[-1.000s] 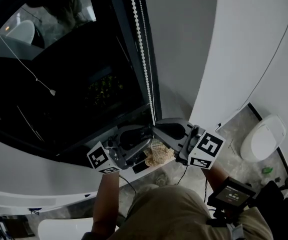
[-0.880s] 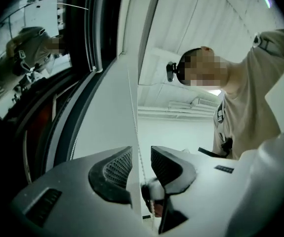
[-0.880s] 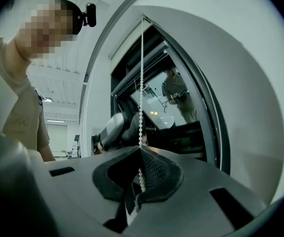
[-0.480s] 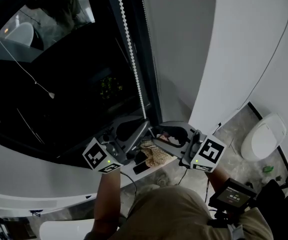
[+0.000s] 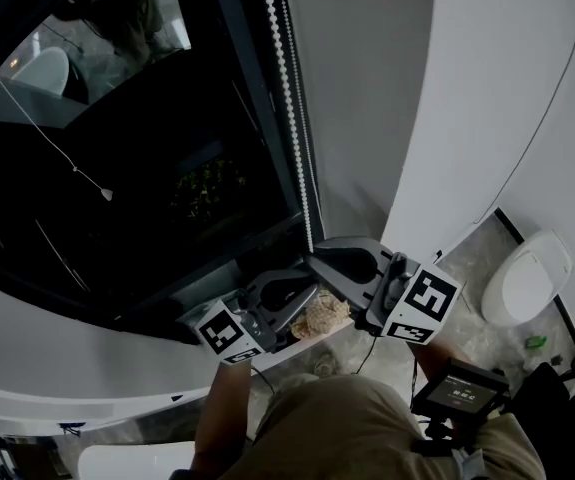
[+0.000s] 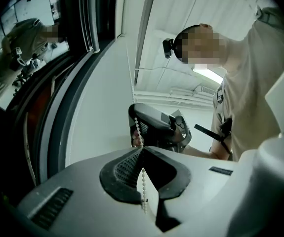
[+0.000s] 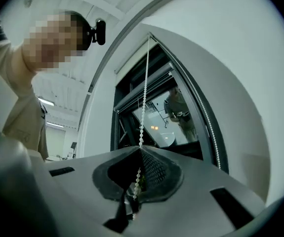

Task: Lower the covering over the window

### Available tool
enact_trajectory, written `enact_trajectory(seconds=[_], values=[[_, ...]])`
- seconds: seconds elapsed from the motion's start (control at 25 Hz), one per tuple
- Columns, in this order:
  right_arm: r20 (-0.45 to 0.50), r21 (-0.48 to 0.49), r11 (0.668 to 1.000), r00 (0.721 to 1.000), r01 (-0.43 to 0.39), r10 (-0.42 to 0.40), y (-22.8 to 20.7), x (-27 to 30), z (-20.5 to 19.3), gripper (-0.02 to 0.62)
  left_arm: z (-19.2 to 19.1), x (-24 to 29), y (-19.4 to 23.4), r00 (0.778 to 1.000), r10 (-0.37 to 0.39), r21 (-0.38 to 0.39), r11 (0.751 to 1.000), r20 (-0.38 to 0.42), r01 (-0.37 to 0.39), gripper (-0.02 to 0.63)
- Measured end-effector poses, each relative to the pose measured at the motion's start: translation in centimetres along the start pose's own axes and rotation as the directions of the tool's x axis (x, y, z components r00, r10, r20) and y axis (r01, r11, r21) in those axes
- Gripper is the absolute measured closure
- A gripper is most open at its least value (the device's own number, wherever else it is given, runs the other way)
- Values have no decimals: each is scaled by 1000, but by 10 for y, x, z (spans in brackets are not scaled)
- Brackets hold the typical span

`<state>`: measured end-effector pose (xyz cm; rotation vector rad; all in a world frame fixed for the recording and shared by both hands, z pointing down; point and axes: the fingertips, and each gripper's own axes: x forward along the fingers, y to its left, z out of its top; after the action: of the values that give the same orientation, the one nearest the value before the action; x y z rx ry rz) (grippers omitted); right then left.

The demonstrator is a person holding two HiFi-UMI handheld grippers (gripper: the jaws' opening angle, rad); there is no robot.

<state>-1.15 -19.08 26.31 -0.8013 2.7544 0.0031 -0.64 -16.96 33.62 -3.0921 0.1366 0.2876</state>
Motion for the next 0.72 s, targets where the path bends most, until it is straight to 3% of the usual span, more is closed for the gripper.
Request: enact_trajectory(seconds=[0.16, 0.24, 0.36, 0.48, 0.52, 0.68, 0.72], values=[[-27, 70, 997, 1000, -13, 15, -6, 2, -13, 588, 11, -9, 5, 1000, -13, 67, 998, -6, 14, 582], [-87, 99, 995, 996, -20, 29, -7, 0, -38, 588, 32, -13, 20, 999, 25, 67, 997, 43, -28, 449], [-147, 148, 988, 987, -42, 64, -2, -3, -68, 588, 72, -6, 27, 989, 18, 64, 998, 144, -28, 419], [-163, 137, 988, 982, -73, 95, 7, 0, -73, 588, 86, 10, 24, 991, -5, 95, 995, 135, -8, 447], [-170, 123, 989, 980, -84, 104, 10, 0, -72, 588, 84, 14, 25, 993, -5, 90, 996, 120, -6, 564], [-217, 19, 986, 962, -167, 167, 21, -7, -65, 586, 81, 9, 27, 994, 24, 52, 998, 106, -30, 581], [-207, 4, 983, 961, -185, 182, 23, -10, -57, 542, 77, 6, 28, 995, 42, 68, 996, 87, -48, 581]])
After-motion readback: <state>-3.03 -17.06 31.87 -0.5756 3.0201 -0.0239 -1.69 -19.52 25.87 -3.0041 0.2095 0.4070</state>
